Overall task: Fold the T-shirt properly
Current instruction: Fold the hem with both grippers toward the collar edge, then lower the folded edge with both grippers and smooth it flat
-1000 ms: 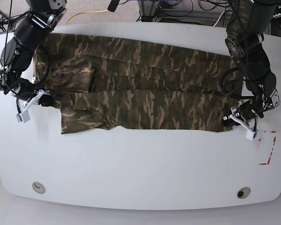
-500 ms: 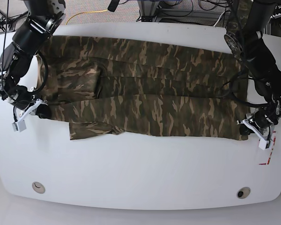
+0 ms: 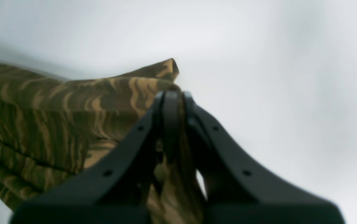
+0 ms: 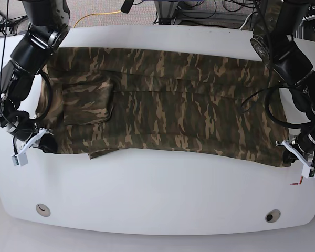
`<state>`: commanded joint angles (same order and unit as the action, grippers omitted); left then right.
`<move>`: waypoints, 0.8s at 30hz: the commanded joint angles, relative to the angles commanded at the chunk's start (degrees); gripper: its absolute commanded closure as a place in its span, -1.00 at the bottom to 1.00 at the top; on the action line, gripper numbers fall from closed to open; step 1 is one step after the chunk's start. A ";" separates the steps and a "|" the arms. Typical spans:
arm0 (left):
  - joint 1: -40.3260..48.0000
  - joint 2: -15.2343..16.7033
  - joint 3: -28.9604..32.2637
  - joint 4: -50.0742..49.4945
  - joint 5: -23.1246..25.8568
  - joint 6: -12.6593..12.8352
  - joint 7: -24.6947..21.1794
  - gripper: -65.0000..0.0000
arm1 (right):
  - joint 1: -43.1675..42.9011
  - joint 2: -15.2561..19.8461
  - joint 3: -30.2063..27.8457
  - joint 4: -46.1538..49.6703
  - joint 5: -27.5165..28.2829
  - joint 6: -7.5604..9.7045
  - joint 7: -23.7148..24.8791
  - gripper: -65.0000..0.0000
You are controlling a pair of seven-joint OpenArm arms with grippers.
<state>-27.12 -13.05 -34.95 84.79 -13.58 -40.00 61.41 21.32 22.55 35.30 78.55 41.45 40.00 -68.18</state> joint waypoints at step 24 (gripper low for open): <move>9.85 -1.23 0.09 3.25 0.09 0.00 0.88 0.97 | -15.03 3.60 0.35 0.26 12.31 0.00 -0.26 1.00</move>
<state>-17.27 -14.29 -34.86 88.04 -13.49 -40.00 62.29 6.29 26.15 35.65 78.81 53.76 40.00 -68.44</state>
